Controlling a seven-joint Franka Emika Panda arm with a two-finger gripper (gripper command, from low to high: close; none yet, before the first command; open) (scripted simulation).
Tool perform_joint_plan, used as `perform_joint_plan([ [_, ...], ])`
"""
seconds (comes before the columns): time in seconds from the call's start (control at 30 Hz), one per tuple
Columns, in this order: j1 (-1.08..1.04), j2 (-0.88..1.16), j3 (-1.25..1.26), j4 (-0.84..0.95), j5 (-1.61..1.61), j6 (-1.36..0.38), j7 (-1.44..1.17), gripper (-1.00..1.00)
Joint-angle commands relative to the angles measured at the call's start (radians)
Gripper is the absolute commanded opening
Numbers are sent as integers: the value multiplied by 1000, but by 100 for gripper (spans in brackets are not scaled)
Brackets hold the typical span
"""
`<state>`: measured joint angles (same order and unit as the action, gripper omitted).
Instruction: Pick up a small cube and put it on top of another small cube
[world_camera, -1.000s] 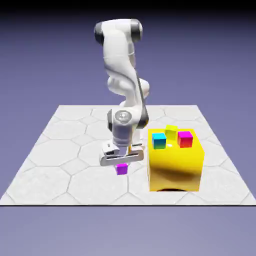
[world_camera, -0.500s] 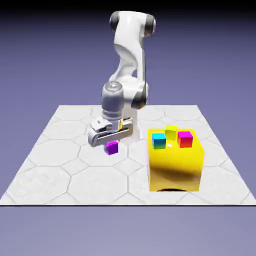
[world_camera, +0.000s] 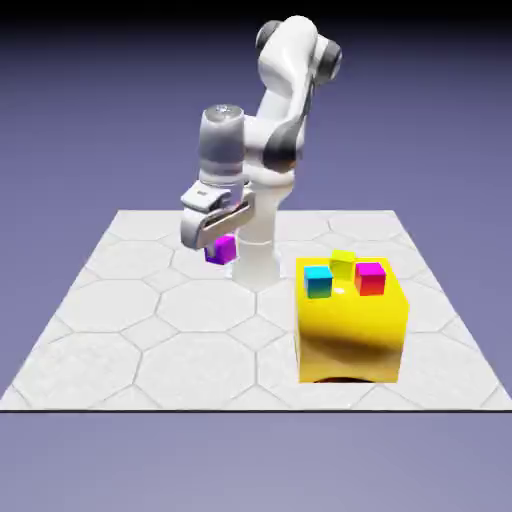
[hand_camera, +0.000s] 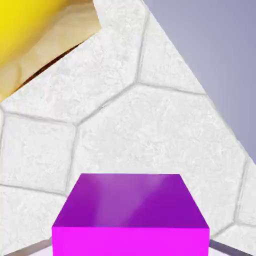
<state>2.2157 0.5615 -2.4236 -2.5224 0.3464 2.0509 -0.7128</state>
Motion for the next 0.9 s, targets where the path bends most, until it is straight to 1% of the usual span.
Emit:
perform_joint_plan([
  [0.0, -9, 23, 5, 3, 19, -15, -43, -100],
  [0.87, -242, 611, 146, 79, 519, -443, -1174, -100],
])
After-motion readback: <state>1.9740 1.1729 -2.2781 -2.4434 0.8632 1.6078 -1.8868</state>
